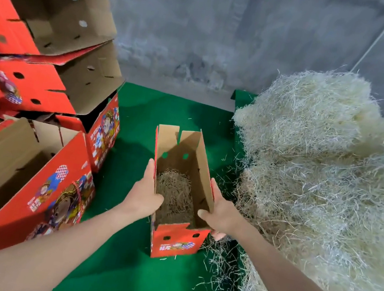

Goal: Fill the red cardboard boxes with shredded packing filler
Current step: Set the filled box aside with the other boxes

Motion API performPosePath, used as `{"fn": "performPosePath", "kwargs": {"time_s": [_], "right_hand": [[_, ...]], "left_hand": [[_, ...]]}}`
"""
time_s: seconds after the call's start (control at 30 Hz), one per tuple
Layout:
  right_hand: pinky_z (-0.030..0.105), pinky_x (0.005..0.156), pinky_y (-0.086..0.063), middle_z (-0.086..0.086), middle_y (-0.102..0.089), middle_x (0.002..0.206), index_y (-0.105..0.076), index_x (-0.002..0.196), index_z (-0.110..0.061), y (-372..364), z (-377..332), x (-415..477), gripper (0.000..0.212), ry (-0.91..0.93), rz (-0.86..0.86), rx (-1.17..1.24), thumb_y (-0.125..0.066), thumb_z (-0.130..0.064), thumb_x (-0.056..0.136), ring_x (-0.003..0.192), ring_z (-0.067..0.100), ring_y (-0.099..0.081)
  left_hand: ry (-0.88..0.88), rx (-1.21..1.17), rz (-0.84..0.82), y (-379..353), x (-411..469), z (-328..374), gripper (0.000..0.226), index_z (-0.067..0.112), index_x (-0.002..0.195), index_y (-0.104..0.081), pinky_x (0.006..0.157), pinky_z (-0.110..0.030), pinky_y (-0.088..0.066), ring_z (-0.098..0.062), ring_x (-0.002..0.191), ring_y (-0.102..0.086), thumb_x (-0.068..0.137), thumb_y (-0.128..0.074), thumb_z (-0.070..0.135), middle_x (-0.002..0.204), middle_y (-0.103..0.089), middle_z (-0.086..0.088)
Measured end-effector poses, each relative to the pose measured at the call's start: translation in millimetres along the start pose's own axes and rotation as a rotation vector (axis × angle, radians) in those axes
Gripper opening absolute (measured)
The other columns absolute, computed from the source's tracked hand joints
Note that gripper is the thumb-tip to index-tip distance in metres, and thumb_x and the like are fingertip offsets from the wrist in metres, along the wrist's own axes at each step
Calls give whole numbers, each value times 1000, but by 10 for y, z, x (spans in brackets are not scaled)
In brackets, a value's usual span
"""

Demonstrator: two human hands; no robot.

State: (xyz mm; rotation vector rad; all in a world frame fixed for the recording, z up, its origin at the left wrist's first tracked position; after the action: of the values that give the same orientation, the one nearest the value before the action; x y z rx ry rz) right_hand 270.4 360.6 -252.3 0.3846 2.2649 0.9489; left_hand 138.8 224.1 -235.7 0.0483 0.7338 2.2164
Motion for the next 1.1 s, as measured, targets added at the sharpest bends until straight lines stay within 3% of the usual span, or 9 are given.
{"fn": "performPosePath", "kwargs": {"time_s": [0.13,0.27,0.47,0.6,0.73,0.8,0.9,0.97,1.1], "right_hand": [[38,76,-57,-2,-47,135,3,143,-46,-81,137,-109,76,-68,80,414,-51,-26,93,88,27,-67],[36,60,-59,3,-31,149,-14,142,-50,-269,181,-125,57,-185,128,826,-41,-24,99,76,28,-70],[45,73,-56,0,-50,120,-24,144,-35,65,162,271,48,-200,405,839,-32,-15,101,88,35,-66],[46,73,-56,4,-55,103,-32,142,-31,346,236,639,44,-271,498,908,-28,-16,101,80,36,-65],[26,46,-46,8,-57,98,-34,141,-30,692,288,1033,43,-299,582,847,-27,-19,101,55,15,-51],[26,46,-45,8,-57,99,-33,142,-30,940,287,1224,43,-279,605,872,-27,-19,101,54,14,-48],[41,79,-52,14,-53,126,-21,147,-29,1306,214,1466,47,-187,578,686,-28,-25,101,87,30,-60],[40,93,-42,14,-23,151,-14,149,-23,1501,159,1537,57,-108,651,315,-35,-37,98,120,34,-48],[34,67,-51,2,6,156,-11,148,-19,1348,-155,1636,63,146,671,-298,-43,-29,94,89,26,-65]], "left_hand": [[26,5,52,35,108,-8,74,20,149,-15,95,-35,-46,-20,107,-56,86,-51,1,133,-52,-2],[-13,17,126,87,229,56,62,12,143,-34,77,-16,-45,-9,86,-57,85,-55,2,118,-57,-1],[-41,17,112,47,644,277,61,11,138,-44,82,-19,-41,-13,86,-55,80,-65,13,116,-57,-6],[-1,-75,3,-204,956,330,60,17,135,-43,96,-29,-42,-15,107,-53,81,-68,26,128,-52,-3],[-33,42,-30,-418,1390,508,59,27,146,-28,100,-36,-43,-22,118,-50,93,-52,34,137,-43,-5],[-32,6,-49,-440,1691,648,56,25,146,-28,98,-34,-45,-23,117,-52,95,-50,28,141,-43,-4],[-62,25,-85,-458,2089,893,49,26,143,-36,92,-30,-46,-26,115,-55,96,-46,17,142,-45,-3],[-112,76,-111,-540,2280,1007,46,24,141,-41,93,-24,-45,-22,116,-55,97,-45,14,140,-47,-3],[-113,23,-126,-713,2508,1043,34,19,129,-56,95,-28,-45,-19,108,-59,98,-42,15,125,-61,-3]]}}
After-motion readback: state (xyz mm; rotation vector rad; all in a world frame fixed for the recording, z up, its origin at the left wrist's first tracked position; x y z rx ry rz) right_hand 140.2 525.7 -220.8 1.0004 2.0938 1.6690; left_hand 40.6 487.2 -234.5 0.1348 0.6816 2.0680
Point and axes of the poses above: each hand's wrist, its own x-axis towards the middle knuckle, its own y-axis out of the back of the hand, z = x × y, the point moved 9 cm from there along x, towards the middle knuckle
